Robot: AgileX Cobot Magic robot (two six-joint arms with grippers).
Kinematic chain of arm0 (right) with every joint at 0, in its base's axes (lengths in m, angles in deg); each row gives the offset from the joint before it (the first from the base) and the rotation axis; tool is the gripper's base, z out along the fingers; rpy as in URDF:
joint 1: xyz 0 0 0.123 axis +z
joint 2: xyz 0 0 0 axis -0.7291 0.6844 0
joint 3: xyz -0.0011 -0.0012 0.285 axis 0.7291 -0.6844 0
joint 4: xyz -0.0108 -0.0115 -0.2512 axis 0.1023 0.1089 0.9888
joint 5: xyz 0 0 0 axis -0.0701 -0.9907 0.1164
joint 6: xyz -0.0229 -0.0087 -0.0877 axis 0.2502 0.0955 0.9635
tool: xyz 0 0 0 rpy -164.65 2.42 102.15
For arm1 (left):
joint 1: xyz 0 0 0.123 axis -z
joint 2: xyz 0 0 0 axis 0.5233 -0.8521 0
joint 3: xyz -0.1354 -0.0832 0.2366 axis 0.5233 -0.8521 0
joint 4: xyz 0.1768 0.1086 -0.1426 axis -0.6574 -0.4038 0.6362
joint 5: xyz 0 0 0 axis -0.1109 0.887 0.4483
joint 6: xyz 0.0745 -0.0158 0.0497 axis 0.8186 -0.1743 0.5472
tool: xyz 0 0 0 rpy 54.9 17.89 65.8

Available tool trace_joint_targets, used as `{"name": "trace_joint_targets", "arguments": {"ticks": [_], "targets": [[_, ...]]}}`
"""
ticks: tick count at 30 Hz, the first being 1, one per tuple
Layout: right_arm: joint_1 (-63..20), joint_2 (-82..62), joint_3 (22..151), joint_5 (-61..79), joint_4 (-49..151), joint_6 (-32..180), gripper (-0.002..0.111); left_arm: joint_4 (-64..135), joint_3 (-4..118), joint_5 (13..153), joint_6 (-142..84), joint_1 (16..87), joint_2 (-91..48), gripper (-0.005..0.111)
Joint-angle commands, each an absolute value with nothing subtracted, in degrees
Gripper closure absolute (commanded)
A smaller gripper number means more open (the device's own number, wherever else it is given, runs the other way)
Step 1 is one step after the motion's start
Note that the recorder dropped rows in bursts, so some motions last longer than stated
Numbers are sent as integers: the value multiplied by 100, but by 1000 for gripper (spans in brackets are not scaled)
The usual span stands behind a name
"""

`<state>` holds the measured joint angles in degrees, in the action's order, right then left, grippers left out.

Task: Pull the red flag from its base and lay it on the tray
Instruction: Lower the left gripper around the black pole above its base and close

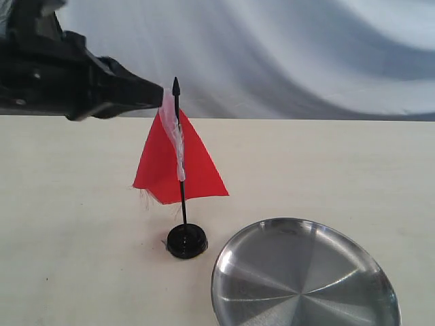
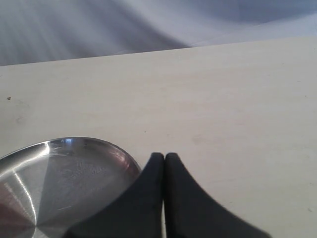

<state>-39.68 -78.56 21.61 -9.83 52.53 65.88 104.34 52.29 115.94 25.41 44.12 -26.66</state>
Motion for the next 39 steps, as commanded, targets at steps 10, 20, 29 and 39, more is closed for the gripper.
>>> {"name": "trace_joint_targets", "arguments": {"ticks": [10,20,29,39], "targets": [[-3980,-7835,2170,-922,5279,6598,109,9015,5241,10561,2646,5175,-3893,107],[-3980,-7835,2170,-922,5279,6598,109,8653,5241,11035,2281,5175,-4123,79],[-3980,-7835,2170,-922,5279,6598,109,8379,5230,10896,2042,5175,-4580,51],[-3980,-7835,2170,-922,5279,6598,109,8401,5230,10381,2042,5175,-5187,66]]}}
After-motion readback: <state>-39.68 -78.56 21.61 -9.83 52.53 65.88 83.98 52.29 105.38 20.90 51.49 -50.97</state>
